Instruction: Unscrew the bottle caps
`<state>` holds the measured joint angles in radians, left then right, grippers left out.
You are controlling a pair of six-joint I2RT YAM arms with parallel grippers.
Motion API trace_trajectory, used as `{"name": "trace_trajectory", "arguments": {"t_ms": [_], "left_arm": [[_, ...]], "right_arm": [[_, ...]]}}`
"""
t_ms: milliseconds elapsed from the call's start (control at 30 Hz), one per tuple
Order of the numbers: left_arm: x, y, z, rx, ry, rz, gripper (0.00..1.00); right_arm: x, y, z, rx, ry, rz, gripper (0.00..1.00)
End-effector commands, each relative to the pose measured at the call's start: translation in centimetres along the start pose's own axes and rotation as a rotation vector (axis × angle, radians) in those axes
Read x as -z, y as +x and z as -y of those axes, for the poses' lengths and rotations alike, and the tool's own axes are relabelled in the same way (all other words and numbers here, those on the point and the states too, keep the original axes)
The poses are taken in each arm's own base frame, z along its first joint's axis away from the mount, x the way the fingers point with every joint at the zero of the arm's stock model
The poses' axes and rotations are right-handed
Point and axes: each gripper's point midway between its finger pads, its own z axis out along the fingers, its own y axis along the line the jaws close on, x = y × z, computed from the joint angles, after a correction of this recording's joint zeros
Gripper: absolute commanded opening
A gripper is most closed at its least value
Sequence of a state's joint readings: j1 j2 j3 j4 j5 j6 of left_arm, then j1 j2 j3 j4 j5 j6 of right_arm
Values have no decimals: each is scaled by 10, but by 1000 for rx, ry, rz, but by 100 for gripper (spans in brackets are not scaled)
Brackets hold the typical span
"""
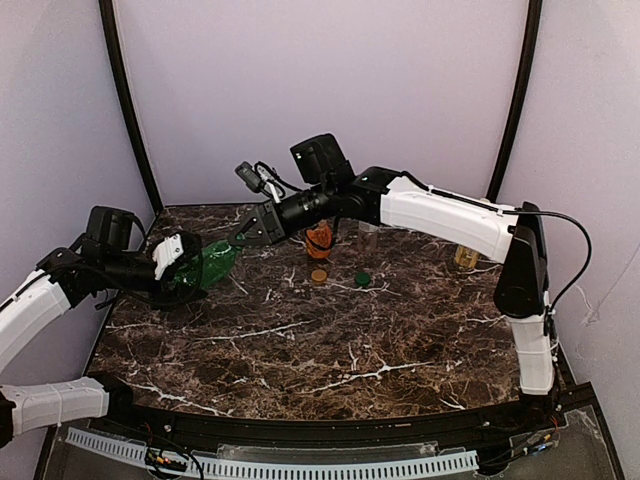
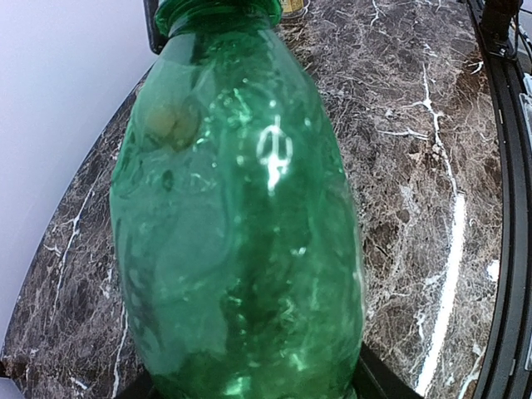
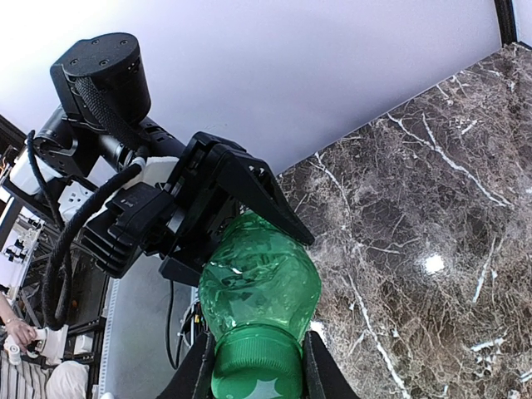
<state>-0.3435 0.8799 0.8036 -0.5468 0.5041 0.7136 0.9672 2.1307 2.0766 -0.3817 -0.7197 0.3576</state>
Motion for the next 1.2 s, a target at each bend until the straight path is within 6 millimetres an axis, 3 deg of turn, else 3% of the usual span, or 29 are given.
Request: {"name": "trace_trajectory", "arguments": {"t_ms": [0,133,267,467,567,733,833,1000,1167], "left_arm": [[8,-26,-1,-13,-3,96,26],[10,-27,-13,-35,-75,93,13],[10,-21,-20,-87,-123,65,5],[7,-3,-26,-190,-178,-6,1],[10,7,-45,-245,-286,-74,1],[22,0,-74,-352,-456,-104,1],[24,-2,-78,-404,-484,-112,1],[22,-2,-75,-435,-481,-112,1],[21,-2,-73,-440,-475,-109,1]], "right_arm": [[-1,-9,-10,45,-11,36,20],[5,-14,-8,61,34,59,51],[13,-19,-12,77,52,80,66],[23,-25,-19,94,67,108,69],[28,-28,-21,82,81,130,69],[21,-26,-1,-56,131,145,70],[13,-28,6,-108,126,145,70],[7,-39,3,-106,94,158,71],[6,-43,3,-97,92,172,62]]}}
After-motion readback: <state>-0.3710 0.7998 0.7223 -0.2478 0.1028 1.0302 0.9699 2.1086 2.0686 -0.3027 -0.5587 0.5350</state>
